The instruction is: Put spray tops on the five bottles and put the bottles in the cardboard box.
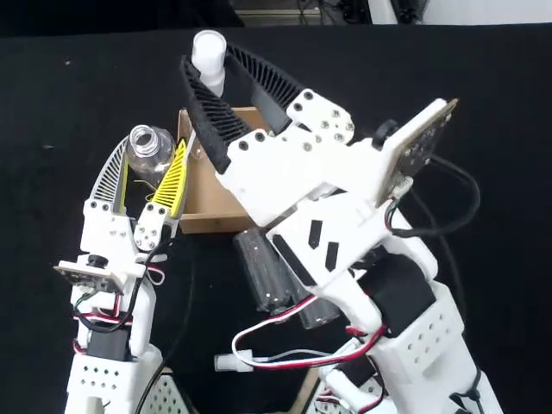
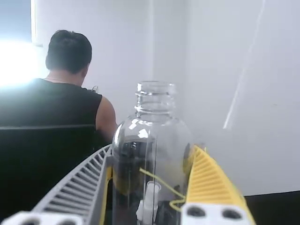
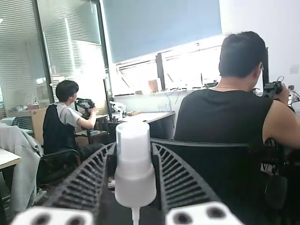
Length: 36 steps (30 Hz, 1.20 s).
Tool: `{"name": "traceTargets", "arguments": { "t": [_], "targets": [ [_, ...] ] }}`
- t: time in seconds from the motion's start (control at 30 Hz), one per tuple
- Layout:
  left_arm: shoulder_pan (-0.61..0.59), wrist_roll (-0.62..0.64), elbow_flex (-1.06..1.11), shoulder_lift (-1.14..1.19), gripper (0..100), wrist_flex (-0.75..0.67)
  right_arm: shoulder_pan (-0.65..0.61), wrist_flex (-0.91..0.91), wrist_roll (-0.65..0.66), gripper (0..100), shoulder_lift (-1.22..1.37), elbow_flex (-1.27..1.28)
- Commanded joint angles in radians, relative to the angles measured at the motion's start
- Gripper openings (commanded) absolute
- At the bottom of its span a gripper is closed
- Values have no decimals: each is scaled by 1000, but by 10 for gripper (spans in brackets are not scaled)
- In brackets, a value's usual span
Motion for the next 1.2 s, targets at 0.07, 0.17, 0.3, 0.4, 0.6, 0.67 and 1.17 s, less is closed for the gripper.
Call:
{"name": "traceTargets", "arguments": {
  "t": [0.07,0.17,0.3,0.4,0.6,0.67,1.17],
  "targets": [
    [7,6,24,-5,30,114,-12,-32,-5,11,-1,-8],
    [4,6,24,-5,30,117,-12,-78,-5,11,4,-2],
    [7,6,24,-5,30,118,-61,-167,0,11,4,-2],
    [7,6,24,-5,30,118,-84,-178,2,11,8,-1],
    [7,6,24,-5,30,118,-84,-241,5,11,71,36],
    [7,6,24,-5,30,118,-83,-278,5,11,110,35],
    [7,6,24,-5,30,115,-87,-341,169,11,189,-30]
  ]
}}
